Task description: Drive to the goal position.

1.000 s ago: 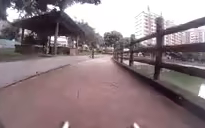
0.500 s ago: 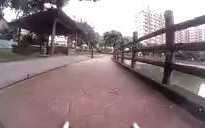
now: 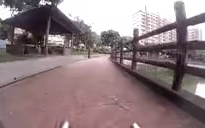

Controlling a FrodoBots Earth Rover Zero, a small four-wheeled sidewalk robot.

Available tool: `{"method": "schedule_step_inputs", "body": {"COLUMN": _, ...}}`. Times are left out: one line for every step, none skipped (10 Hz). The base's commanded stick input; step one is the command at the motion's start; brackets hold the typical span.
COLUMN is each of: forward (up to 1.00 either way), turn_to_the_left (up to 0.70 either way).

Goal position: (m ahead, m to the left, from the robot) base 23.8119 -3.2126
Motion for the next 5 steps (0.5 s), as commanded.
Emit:
{"method": "schedule_step_inputs", "body": {"forward": 0.70, "turn_to_the_left": 0.00}}
{"method": "schedule_step_inputs", "body": {"forward": 0.70, "turn_to_the_left": 0.00}}
{"method": "schedule_step_inputs", "body": {"forward": 0.70, "turn_to_the_left": 0.00}}
{"method": "schedule_step_inputs", "body": {"forward": 0.70, "turn_to_the_left": 0.00}}
{"method": "schedule_step_inputs", "body": {"forward": 0.70, "turn_to_the_left": 0.00}}
